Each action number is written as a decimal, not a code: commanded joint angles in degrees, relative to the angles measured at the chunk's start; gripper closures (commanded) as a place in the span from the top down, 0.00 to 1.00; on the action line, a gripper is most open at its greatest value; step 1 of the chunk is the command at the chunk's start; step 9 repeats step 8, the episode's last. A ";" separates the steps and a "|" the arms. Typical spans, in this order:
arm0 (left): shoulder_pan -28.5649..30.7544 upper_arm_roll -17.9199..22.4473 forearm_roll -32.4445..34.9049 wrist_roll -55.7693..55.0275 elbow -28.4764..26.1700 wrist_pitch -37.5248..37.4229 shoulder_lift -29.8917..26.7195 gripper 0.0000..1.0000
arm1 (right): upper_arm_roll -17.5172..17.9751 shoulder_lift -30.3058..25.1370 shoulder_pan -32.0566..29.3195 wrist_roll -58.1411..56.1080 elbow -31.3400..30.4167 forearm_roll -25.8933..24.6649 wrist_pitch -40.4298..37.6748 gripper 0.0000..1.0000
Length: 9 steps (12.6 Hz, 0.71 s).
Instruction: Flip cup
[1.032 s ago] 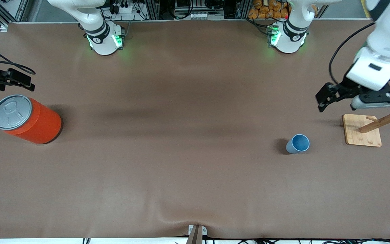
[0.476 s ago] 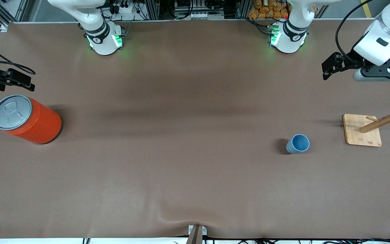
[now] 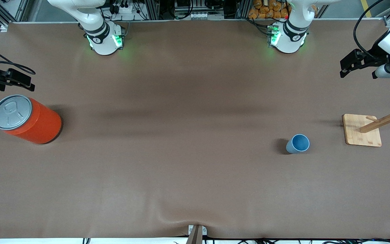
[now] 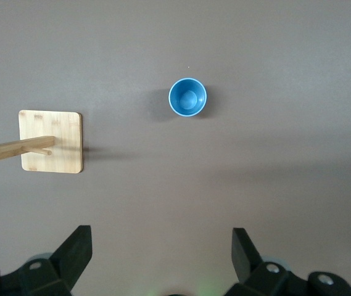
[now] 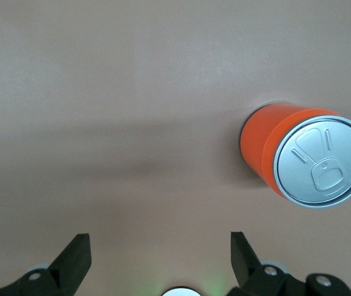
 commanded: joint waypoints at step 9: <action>1.68 -0.75 -0.61 -0.06 2.31 -3.51 -0.64 1.00 | 0.20 0.54 -0.49 -0.61 1.24 0.81 -0.58 1.00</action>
